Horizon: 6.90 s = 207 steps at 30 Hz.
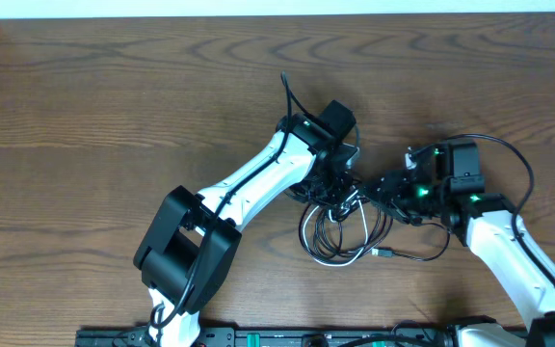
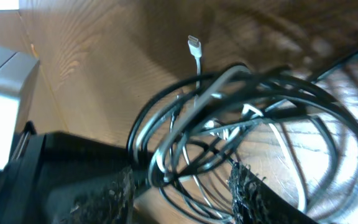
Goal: Untangle cables
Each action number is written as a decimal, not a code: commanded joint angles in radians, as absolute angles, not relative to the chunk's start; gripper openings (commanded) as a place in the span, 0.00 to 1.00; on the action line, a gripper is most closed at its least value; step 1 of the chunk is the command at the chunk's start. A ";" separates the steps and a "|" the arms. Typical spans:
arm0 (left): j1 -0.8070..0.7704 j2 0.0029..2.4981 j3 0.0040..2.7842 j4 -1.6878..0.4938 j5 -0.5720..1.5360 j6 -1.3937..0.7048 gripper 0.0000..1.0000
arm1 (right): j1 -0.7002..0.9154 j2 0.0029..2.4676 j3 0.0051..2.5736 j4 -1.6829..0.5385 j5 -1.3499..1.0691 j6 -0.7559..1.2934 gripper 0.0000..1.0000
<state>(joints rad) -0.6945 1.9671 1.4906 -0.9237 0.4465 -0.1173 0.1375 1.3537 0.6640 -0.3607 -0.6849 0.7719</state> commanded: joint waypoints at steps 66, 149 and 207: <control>-0.622 1.491 1.485 -0.960 0.070 -0.242 0.08 | -0.315 1.178 0.662 -0.745 -0.888 0.200 0.20; -0.751 1.611 1.420 -0.776 0.019 -0.309 0.07 | -0.221 1.178 0.659 -0.739 -0.887 0.147 0.64; -0.751 1.131 1.420 -0.461 0.384 -0.376 0.08 | 0.040 1.178 0.661 -0.513 -0.747 0.119 0.48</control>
